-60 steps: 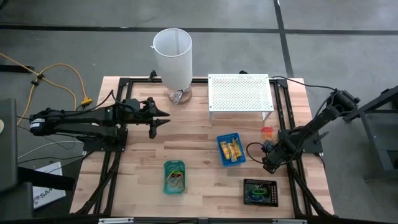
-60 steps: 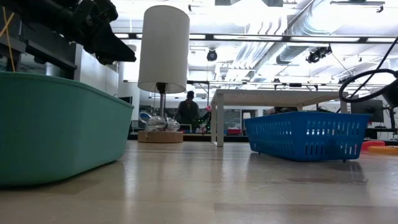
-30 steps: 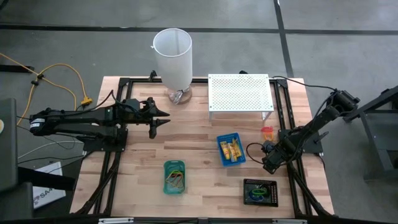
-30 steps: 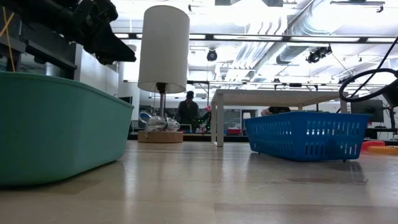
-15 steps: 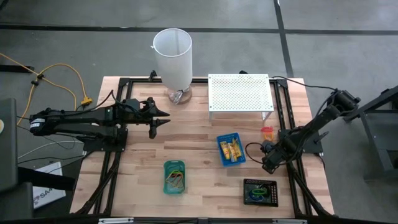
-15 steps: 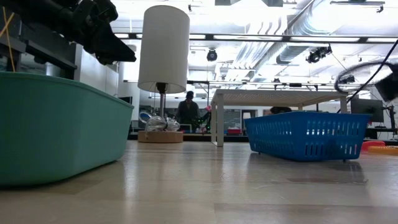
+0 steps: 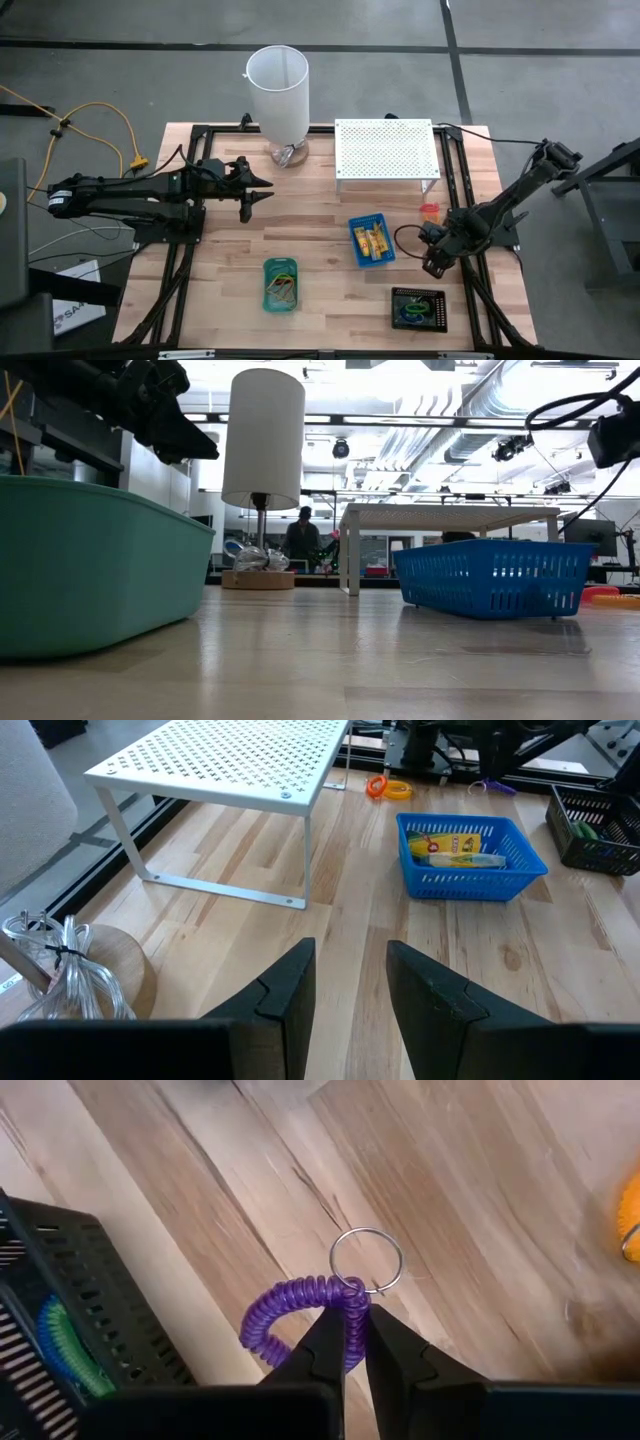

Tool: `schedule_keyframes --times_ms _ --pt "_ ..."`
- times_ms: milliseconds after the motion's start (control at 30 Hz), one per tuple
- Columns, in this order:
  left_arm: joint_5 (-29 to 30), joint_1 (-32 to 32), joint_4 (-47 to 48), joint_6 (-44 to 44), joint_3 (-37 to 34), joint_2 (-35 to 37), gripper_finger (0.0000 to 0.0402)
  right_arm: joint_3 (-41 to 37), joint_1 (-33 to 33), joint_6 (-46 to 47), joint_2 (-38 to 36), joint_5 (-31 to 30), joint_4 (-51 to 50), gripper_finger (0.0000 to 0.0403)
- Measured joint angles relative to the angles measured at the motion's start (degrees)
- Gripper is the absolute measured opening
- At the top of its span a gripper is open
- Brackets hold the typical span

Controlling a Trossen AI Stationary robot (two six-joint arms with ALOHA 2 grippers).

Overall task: Pick & Place Office Desk Supplies
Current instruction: Put the violet spring rubber band into the black bin

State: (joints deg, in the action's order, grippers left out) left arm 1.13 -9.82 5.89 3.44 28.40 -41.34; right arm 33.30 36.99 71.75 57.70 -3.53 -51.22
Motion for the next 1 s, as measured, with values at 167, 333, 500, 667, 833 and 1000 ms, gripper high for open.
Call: schedule_keyframes --times_ms 167,333,500,667,833,1000 --pt "0.0 -0.01 0.0 -0.02 0.02 -0.01 0.0119 0.02 0.0 -0.25 -0.03 0.44 -0.36 0.0014" --pt "0.0 -0.01 0.01 -0.01 0.01 -0.02 0.0119 0.04 0.42 -2.15 -0.03 1.03 3.07 0.0015" --pt "0.0 -0.01 0.01 -0.01 0.02 -0.01 0.0119 0.09 2.49 -4.07 -0.03 2.25 10.26 0.0015" --pt "0.0 -0.01 0.0 -0.01 0.01 -0.02 0.0119 0.09 5.28 -4.57 0.58 2.34 16.33 0.0015" --pt "0.0 -0.02 0.0 0.0 0.02 0.0 0.0119 0.09 8.07 -4.57 1.87 2.41 21.64 0.0015" --pt "0.0 0.0 0.0 -0.01 0.01 -0.01 0.0119 0.09 10.66 -4.57 4.68 2.47 27.7 0.0015"
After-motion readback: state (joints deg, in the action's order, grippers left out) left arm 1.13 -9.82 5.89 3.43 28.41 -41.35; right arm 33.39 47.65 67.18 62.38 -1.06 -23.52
